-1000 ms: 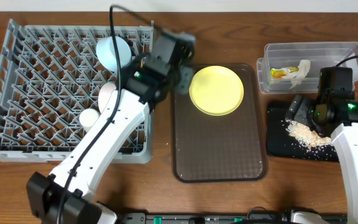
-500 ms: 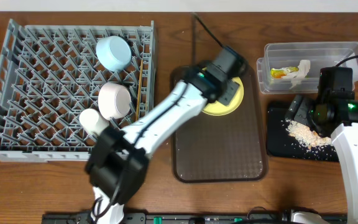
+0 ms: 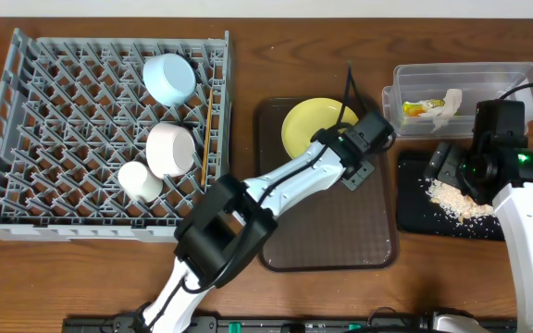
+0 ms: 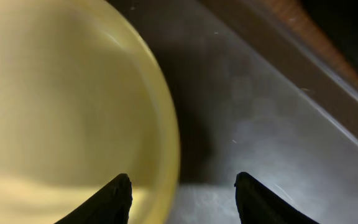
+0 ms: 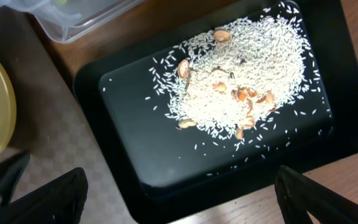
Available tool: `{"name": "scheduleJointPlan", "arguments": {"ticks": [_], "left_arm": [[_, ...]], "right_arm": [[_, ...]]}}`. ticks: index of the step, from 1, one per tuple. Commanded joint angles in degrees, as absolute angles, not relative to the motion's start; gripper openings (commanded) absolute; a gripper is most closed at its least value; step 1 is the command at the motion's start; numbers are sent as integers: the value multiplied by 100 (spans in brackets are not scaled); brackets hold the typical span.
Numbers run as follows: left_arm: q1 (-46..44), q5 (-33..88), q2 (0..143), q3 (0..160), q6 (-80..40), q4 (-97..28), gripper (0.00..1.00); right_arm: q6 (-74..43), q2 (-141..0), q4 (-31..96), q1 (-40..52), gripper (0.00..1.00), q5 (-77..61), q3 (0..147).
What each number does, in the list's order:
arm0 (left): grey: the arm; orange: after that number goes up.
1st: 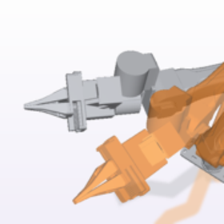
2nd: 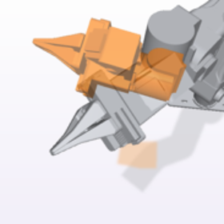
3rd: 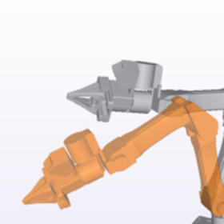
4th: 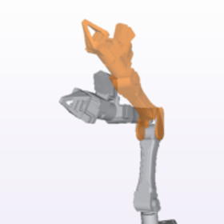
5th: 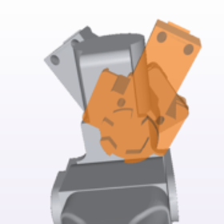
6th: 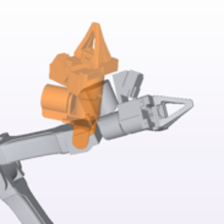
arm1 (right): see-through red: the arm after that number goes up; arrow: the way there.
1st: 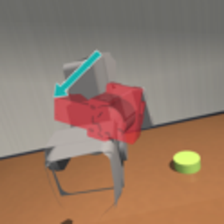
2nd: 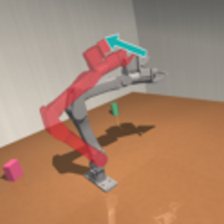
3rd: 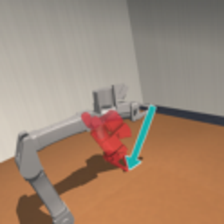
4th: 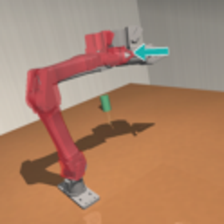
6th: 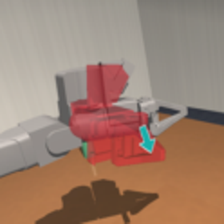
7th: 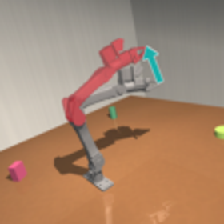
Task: Sort waste into correct bins and load items into the dishwasher rack
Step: 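Reach the left gripper to the yellow plate and grasp its rim, then lift the yellow plate and stand it upright in the rack's right side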
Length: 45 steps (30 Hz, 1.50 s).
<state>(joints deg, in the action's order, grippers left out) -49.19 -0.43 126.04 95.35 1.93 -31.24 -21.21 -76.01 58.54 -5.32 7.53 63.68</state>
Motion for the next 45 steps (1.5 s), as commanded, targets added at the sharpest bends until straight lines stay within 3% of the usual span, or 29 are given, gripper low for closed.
{"name": "scheduleJointPlan", "arguments": {"ticks": [1, 7, 20, 28, 36, 45], "left_arm": [[-4893, -493, 12772, 9548, 305, -3076, 56], [-4893, -541, 12940, 9548, 307, -3063, 55], [-4895, -537, 12975, 9544, 298, -3280, 7], [-4895, -539, 12742, 9572, 298, -3610, 6], [-4816, -543, 11642, 9660, 388, -4018, 6], [-3970, -54, 10020, 9660, 134, -4372, 6]], "right_arm": [[-2047, -7564, 5876, -604, 95, 790, 6407], [-2047, -7564, 5878, -604, 95, 790, 6407], [-1984, -7564, 5881, -604, 95, 790, 6407], [-1964, -7564, 5887, -604, 95, 790, 6407], [-1966, -7564, 5892, -604, 95, 792, 6407], [-1966, -7564, 5896, -604, 95, 792, 6407]]}}
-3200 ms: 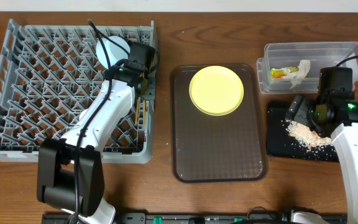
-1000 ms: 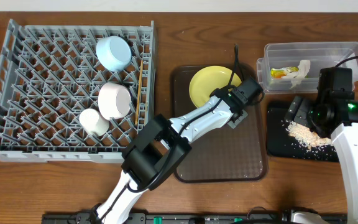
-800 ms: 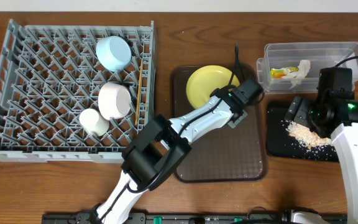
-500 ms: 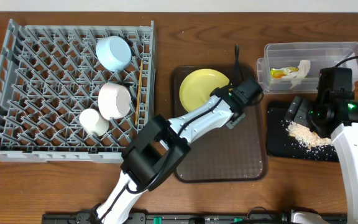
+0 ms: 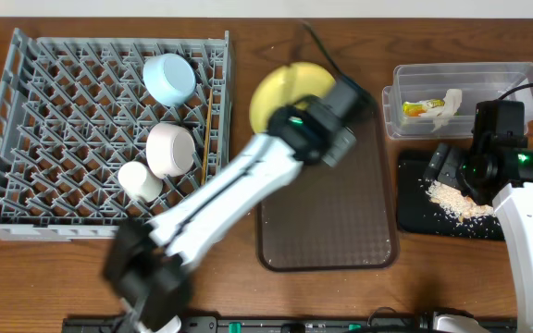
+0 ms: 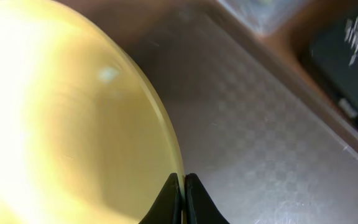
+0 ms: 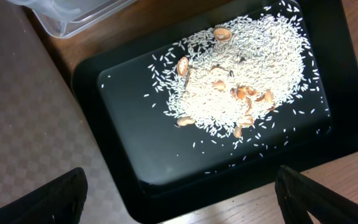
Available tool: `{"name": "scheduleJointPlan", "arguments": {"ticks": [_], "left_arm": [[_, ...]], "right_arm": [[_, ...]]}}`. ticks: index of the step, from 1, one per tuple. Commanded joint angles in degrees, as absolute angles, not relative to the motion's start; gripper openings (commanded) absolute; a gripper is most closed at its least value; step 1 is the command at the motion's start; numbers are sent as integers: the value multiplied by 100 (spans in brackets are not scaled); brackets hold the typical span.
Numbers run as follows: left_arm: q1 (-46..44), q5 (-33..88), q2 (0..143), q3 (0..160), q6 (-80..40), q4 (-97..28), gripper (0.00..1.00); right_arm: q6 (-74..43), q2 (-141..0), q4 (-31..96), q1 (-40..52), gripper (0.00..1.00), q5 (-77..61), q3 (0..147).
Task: Sort waste into correct bins and load items into the dishwasher rack
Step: 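Lift the yellow plate and stand it upright in the rack's right side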
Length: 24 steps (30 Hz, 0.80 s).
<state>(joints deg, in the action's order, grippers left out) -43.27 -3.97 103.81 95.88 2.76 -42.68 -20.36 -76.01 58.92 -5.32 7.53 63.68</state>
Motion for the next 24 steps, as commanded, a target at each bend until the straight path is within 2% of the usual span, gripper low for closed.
{"name": "scheduleJointPlan", "arguments": {"ticks": [1, 4, 8, 14, 20, 24], "left_arm": [[-3798, 228, 9883, 9660, 64, -4416, 6], [-3087, 1354, 9542, 9660, -357, -4497, 6], [-1896, 3621, 9408, 9660, -801, -4473, 6], [-174, 6438, 9546, 9644, -867, -4475, 6], [875, 7609, 9907, 9629, -869, -4473, 6], [1107, 8016, 10226, 9581, -869, -4475, 6]], "right_arm": [[-1966, -7564, 5896, -604, 95, 792, 6407], [-1966, -7564, 5896, -604, 95, 790, 6407], [-1966, -7564, 5900, -604, 95, 790, 6407], [-1966, -7564, 5894, -604, 95, 790, 6407], [-1968, -7564, 5896, -604, 95, 788, 6407], [-1968, -7564, 5898, -604, 95, 788, 6407]]}}
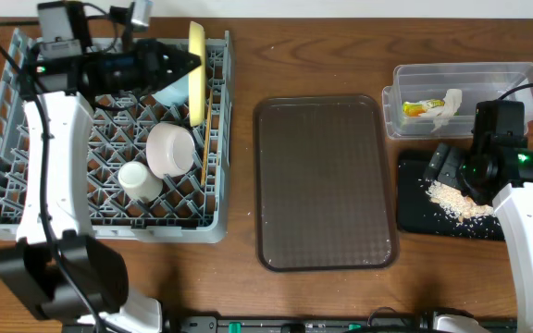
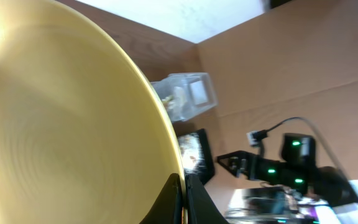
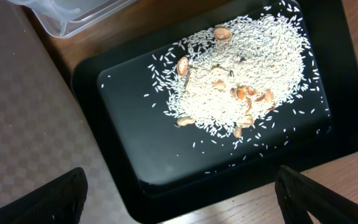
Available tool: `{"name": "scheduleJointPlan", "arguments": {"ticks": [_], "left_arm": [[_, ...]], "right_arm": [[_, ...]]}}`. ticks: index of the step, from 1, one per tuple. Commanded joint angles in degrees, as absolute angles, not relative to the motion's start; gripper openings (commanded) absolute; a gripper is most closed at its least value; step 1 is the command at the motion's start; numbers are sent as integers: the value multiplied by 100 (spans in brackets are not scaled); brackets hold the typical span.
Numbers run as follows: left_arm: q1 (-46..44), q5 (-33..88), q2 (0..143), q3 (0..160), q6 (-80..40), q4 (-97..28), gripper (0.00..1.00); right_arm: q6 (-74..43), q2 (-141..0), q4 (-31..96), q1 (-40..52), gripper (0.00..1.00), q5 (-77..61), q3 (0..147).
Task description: Sort waste into correct bins and load items into the dishwasher rack
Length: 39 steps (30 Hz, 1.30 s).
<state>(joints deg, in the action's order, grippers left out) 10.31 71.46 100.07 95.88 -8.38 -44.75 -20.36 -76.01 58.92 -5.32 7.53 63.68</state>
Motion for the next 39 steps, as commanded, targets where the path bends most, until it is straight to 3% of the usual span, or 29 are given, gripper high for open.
{"name": "scheduleJointPlan", "arguments": {"ticks": [1, 8, 17, 21, 23, 28, 39], "left_arm": [[1127, 8075, 10311, 9581, -871, -4480, 6], [1135, 7942, 10945, 9581, -867, -4475, 6], [1135, 6928, 11465, 9579, -867, -4563, 7], [1133, 6237, 11476, 9581, -869, -4635, 24], [1133, 6184, 11476, 9579, -869, -4674, 27], [1133, 6184, 11404, 9581, -867, -4731, 47], [1131, 5076, 10259, 9592, -757, -4737, 60]], "right_arm": [[-1968, -7564, 5898, -604, 95, 788, 6407], [-1968, -7564, 5922, -604, 95, 788, 6407], [-1966, -7564, 5937, -604, 95, 788, 6407], [-1968, -7564, 5907, -604, 95, 788, 6407], [-1966, -7564, 5881, -604, 95, 788, 6407], [-1916, -7564, 5616, -602, 99, 698, 6407], [-781, -7564, 4372, -580, 98, -1299, 6407]]}}
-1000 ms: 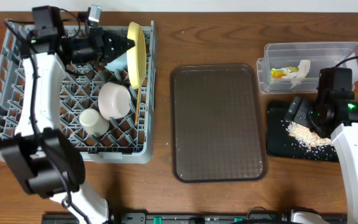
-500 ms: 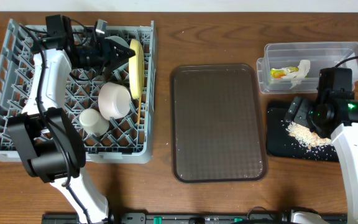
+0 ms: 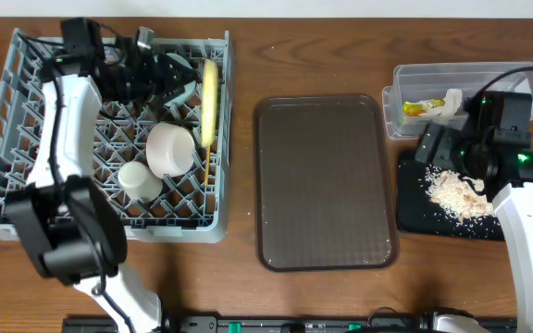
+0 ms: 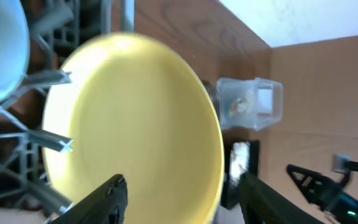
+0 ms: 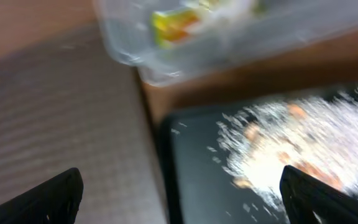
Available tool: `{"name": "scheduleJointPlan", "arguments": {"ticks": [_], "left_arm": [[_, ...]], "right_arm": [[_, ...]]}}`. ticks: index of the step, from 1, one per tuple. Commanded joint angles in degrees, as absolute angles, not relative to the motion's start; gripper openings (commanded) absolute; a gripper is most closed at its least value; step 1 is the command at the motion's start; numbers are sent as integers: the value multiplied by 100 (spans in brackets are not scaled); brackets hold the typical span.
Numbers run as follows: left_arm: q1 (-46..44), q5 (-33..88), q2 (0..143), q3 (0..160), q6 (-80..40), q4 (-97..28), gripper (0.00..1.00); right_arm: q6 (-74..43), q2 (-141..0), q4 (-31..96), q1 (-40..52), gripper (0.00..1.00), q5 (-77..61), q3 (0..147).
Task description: Sort waste into correct bins and load items into the dishwasher rack
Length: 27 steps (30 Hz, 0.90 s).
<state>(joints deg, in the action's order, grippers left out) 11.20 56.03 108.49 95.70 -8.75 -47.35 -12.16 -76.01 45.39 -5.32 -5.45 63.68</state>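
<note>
The yellow plate (image 3: 210, 102) stands on edge in a slot near the right side of the grey dishwasher rack (image 3: 26, 139). In the left wrist view the plate (image 4: 135, 118) fills the middle, and my left gripper (image 4: 182, 199) is open just behind it, its fingers apart from the rim. From overhead the left gripper (image 3: 185, 88) sits over the rack's back right. My right gripper (image 3: 440, 150) is open and empty above the left end of the black tray of rice and shells (image 5: 278, 149).
A white bowl (image 3: 169, 148) and a white cup (image 3: 140, 180) sit in the rack; a pale blue bowl is beside the plate. The brown tray (image 3: 322, 185) lies bare mid-table. A clear bin (image 3: 461, 88) with wrappers stands behind the black tray.
My left gripper has opened and let go of the yellow plate, which now stands in a rack slot. My right gripper has shifted towards the clear bin; its view is blurred.
My left gripper was open around the rim of the yellow plate on the brown tray. Then it was shut on the plate, lifted off the tray. Then it held the plate on edge over the rack. Now the plate stands in the rack, released.
</note>
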Motion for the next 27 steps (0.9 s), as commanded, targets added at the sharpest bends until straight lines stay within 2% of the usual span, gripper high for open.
{"name": "scheduleJointPlan", "arguments": {"ticks": [1, 7, 12, 16, 20, 27], "left_arm": [[1129, 4956, 10114, 9592, -757, -4742, 60], [1002, 4034, 9472, 9592, -755, -5015, 59], [556, 2047, 9369, 9590, -740, -5586, 59], [281, 794, 9369, 9590, -784, -6302, 60], [228, 572, 9369, 9585, -784, -6967, 60], [226, 506, 9218, 9452, -738, -7430, 60]], "right_arm": [[-738, -7564, 4248, -554, 98, -1380, 6407], [-410, -7616, 3380, -34, 95, -1441, 6405], [-355, -7988, 2779, 504, 93, -1179, 6405], [-357, -8381, 2945, 694, 89, -1055, 6407], [-591, -8547, 3417, 683, 86, -982, 6407], [-915, -8372, 4464, 672, 95, -318, 6407]]}}
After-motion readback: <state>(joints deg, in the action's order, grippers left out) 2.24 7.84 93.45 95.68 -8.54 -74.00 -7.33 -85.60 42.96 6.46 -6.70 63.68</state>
